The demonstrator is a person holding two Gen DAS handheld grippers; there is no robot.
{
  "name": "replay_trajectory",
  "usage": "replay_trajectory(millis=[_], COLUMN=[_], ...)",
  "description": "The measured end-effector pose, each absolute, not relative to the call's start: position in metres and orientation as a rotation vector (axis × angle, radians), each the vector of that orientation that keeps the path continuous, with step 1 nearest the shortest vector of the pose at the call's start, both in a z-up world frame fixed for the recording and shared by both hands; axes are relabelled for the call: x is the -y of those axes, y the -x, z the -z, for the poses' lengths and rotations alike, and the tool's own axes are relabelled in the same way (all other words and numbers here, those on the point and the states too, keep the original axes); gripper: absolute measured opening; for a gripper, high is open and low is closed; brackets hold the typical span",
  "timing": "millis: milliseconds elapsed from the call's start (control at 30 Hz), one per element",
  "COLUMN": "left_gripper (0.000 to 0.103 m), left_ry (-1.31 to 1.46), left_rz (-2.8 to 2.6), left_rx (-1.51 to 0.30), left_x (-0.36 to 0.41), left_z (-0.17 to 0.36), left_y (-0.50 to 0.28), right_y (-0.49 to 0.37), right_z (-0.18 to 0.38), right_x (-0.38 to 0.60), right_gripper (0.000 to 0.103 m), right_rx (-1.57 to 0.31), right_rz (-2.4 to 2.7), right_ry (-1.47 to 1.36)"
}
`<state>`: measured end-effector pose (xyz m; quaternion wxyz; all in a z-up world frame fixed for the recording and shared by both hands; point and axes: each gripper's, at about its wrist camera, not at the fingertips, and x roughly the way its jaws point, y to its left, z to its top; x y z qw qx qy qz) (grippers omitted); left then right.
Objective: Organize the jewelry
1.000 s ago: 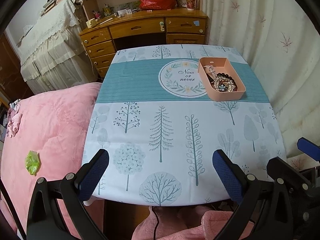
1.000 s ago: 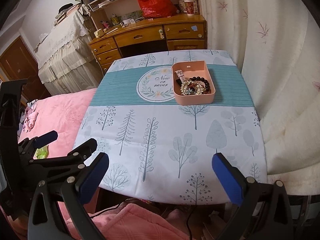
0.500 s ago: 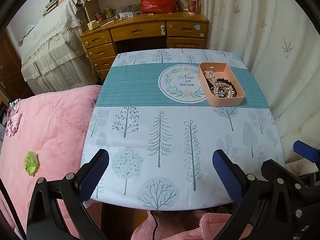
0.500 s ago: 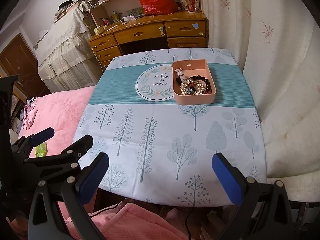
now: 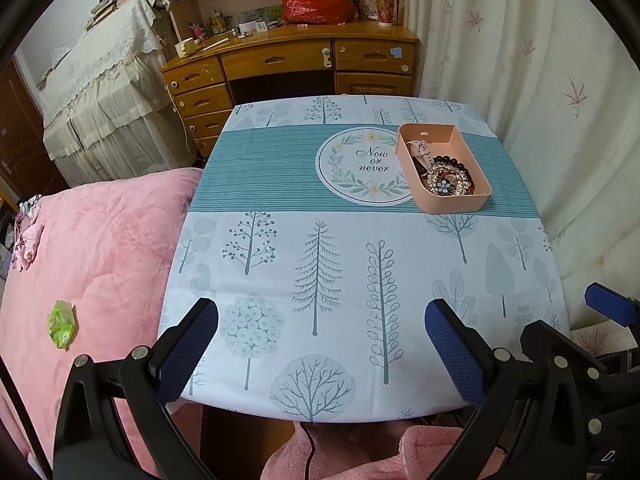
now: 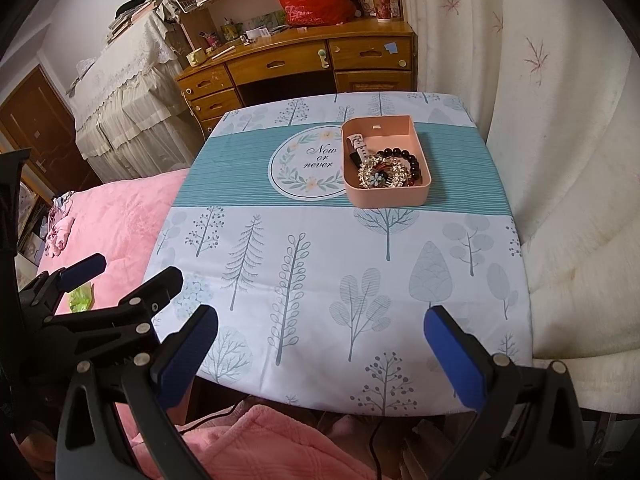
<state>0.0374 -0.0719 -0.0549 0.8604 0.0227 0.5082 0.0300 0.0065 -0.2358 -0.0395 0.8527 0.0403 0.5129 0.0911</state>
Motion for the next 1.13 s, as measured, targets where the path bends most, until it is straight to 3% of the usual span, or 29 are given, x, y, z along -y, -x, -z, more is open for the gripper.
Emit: replay_trajectory(millis=[1133], left_gripper=[0.102], left_ry=[-0.041], left_rz=[-0.092], left_rx=[-1.077], left_x=[0.08], left_z=[0.059], left_y=[-0.046], right_y=[-0.018], right_z=[0.049], right_x=[0.258], right_gripper=[0.103], right_rx=[-1.1], right_rz=[-0.183], right_ry=[-0.118])
